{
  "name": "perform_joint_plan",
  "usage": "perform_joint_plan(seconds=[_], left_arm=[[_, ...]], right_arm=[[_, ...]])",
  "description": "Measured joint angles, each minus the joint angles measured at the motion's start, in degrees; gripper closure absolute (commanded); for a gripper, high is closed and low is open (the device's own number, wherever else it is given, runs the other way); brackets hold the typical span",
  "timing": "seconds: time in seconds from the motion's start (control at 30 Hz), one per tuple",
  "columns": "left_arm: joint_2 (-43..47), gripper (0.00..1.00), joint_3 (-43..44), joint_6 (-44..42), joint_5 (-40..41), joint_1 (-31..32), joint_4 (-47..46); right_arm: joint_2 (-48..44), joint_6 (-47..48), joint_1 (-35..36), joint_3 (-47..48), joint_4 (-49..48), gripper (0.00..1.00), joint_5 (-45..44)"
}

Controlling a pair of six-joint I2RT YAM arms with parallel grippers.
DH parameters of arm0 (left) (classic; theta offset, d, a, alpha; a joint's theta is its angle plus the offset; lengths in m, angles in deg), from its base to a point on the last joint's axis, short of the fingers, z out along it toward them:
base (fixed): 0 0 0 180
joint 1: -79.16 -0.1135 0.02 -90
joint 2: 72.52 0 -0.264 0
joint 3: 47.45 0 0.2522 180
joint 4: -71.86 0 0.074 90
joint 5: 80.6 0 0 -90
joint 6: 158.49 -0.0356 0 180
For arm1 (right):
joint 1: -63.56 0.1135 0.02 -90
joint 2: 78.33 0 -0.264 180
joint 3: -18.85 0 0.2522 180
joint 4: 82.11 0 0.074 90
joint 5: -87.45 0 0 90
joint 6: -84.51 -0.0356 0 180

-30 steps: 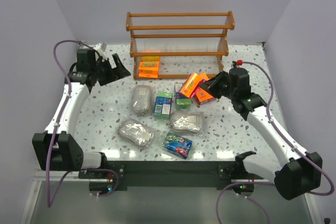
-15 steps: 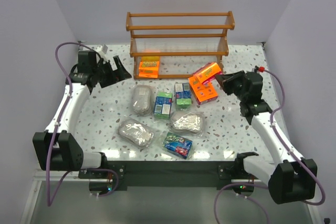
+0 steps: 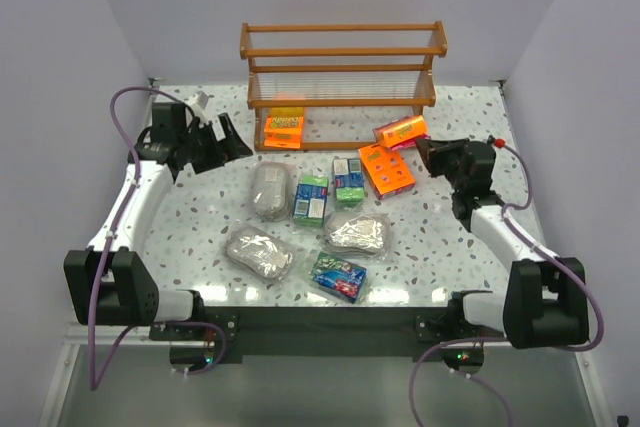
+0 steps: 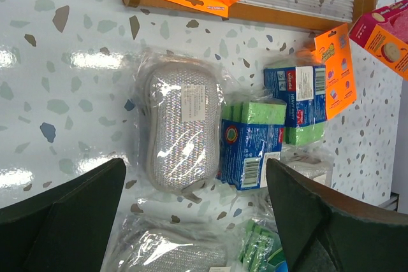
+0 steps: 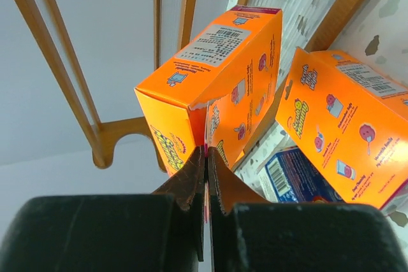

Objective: Place and organize the cleaning sponges onto the shelf

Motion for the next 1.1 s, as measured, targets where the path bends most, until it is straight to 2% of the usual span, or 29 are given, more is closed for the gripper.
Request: perform_joint_plan(seconds=[0.23,0.7,0.93,1.1], left_arm=[[0.00,0.03,-0.20,-0.24,-0.44,0.00,-0.13],[0.02,0.03,-0.24,-0.68,-0.61,0.00,-0.15],[0.33,0.03,-0.24,-1.01,-0.63,0.00,-0.13],[0.72,0.03,-0.52,-1.09,-0.63,0.00,-0.22]], right_arm=[[3.43,-2.40,0.00,-0.55,-6.01,1.00,-1.07],[14.80,-5.27,0.00,2.32,-9.29,1.00,-4.33],[19.10,-5.60,0.00,8.68,-8.81,1.00,-6.05],[19.15,-4.42,0.02,9.70,-5.40,1.00,-7.04]])
